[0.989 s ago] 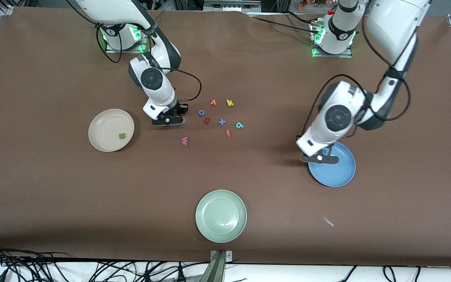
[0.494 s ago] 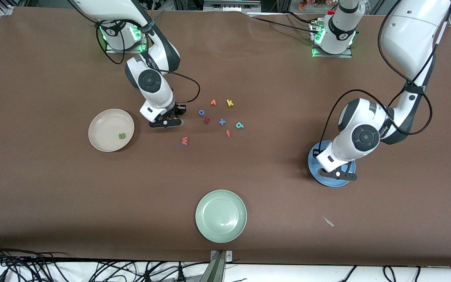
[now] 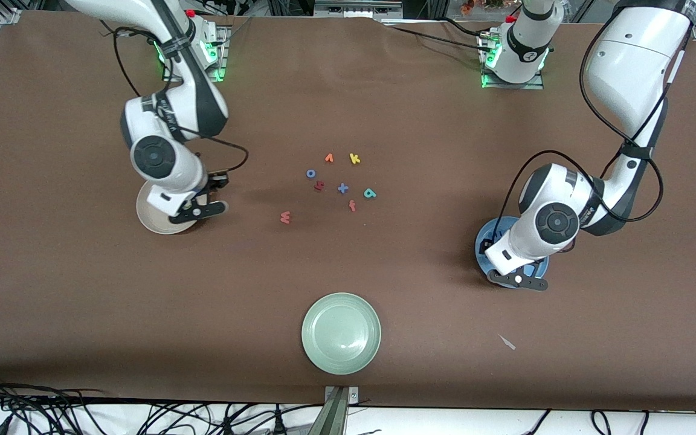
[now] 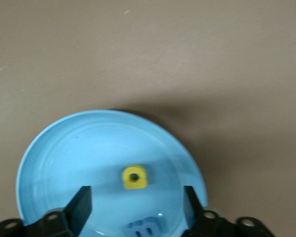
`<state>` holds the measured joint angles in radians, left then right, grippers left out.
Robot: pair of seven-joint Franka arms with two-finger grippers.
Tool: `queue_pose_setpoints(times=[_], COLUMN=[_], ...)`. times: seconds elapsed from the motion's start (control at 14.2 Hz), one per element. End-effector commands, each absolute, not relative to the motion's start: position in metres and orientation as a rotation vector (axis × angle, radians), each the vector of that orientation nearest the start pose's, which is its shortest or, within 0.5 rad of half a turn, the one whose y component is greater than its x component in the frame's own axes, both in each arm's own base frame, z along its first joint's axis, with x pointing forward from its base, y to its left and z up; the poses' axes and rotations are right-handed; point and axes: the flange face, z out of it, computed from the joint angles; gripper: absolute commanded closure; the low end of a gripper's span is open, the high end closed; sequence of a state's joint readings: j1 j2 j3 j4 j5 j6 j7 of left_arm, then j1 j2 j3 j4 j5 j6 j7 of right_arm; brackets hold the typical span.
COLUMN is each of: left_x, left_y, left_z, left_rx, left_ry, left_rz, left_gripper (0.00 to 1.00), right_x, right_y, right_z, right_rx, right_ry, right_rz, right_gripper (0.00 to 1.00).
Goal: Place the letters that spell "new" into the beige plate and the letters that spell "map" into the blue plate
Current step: 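Place yellow a in the blue plate while the right gripper places orange e, then grasp teal b with the left gripper while the right gripper grasps pink w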
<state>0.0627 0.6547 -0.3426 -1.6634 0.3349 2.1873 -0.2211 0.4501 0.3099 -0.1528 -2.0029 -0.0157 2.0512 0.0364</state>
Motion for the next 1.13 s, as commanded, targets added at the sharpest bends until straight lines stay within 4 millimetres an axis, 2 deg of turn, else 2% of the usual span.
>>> queue_pose_setpoints(times=[0.0,0.07,0.28,0.42,0.49,0.56,0.64,0.71,0.85,0.99,1.06], left_x=[0.64,0.634,0.605,0.581,0.567,0.554,0.544,0.536,0.519,0.512,0.503], left_y=[-0.192,-0.206,-0.27,-0.318,-0.343,-0.365,-0.379,-0.39,-0.413,-0.428,-0.439], left_z=[0.266,0.273,0.285,0.281,0.274,0.267,0.258,0.249,0.229,0.218,0.211], left_rx=[-3.055,-3.075,-3.122,-3.118,-3.119,-3.12,-3.104,-3.088,-3.069,-3.076,-3.073], left_ry=[0.265,0.205,-0.003,-0.197,-0.263,-0.323,-0.393,-0.451,-0.528,-0.63,-0.628], left_rz=[0.149,0.175,0.228,0.259,0.302,0.339,0.363,0.379,0.41,0.41,0.42], left_gripper=[0.0,0.0,0.0,0.0,0.0,0.0,0.0,0.0,0.0,0.0,0.0], right_x=[0.554,0.557,0.56,0.562,0.562,0.563,0.568,0.573,0.579,0.584,0.585], right_y=[0.137,0.126,0.105,0.096,0.096,0.096,0.101,0.108,0.141,0.168,0.186], right_z=[0.269,0.262,0.236,0.23,0.23,0.233,0.243,0.252,0.27,0.277,0.27], right_rx=[-3.199,-3.201,-3.205,-3.205,-3.205,-3.206,-3.201,-3.2,-3.168,-3.153,-3.157], right_ry=[-0.387,-0.355,-0.297,-0.273,-0.269,-0.249,-0.252,-0.264,-0.255,-0.139,-0.13], right_rz=[0.478,0.492,0.528,0.532,0.531,0.526,0.503,0.491,0.472,0.42,0.411], right_gripper=[0.9,0.9,0.88,0.85,0.57,0.05,0.0,0.0,0.0,0.0,0.0])
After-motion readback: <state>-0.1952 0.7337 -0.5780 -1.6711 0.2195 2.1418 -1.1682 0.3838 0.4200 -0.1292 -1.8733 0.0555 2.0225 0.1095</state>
